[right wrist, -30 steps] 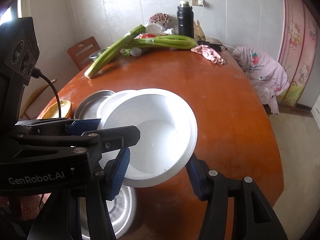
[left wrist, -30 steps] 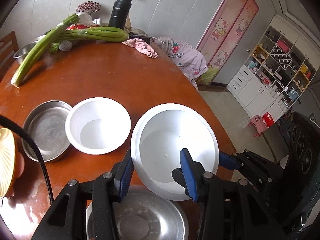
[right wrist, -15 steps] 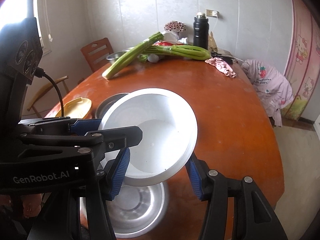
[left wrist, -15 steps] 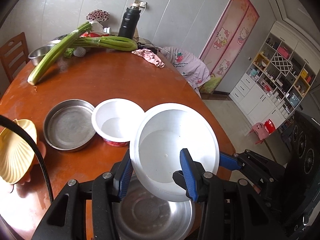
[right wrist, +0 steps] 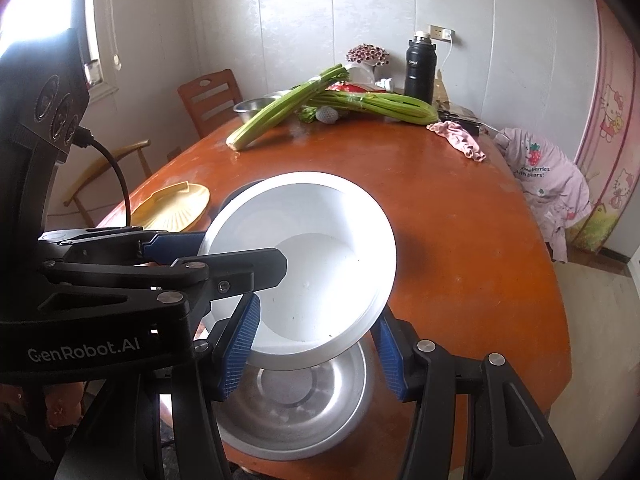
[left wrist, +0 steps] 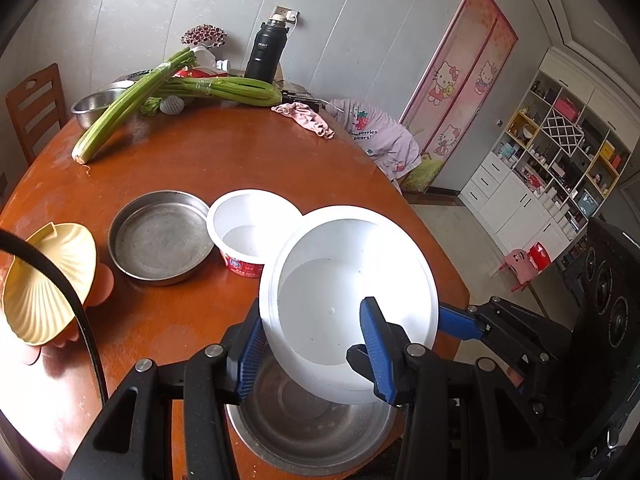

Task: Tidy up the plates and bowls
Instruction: 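Lift the white bowl with the right gripper and carry it over the steel bowl, then lower the white bowl into the steel bowl and open the right gripper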

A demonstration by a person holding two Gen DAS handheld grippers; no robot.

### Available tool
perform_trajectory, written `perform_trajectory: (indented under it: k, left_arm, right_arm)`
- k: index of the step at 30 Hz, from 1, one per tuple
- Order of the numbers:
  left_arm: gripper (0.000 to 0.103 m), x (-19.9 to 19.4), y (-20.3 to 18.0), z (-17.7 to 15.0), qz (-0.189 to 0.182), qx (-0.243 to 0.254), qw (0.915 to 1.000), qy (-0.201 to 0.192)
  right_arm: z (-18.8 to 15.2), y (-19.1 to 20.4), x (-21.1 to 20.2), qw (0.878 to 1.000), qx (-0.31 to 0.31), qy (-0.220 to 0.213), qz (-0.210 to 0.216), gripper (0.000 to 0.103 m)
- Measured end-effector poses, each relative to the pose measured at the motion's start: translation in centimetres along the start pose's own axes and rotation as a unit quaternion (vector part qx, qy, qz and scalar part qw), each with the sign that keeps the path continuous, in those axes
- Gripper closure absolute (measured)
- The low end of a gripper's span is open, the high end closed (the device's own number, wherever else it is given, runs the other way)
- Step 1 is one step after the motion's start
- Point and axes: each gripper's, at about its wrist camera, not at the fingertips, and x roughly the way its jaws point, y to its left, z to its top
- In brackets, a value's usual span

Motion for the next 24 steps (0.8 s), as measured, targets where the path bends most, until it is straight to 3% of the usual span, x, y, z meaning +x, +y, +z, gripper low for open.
perform_trajectory:
  k: [24]
  left_arm:
    - [0.057, 1.5, 0.7, -3.4, 0.009, -0.009, 0.9994, 0.033]
  right_arm:
    - [-3.1, 0.4, 1.6, 0.999, 0.001, 0.04, 0.02, 0.045]
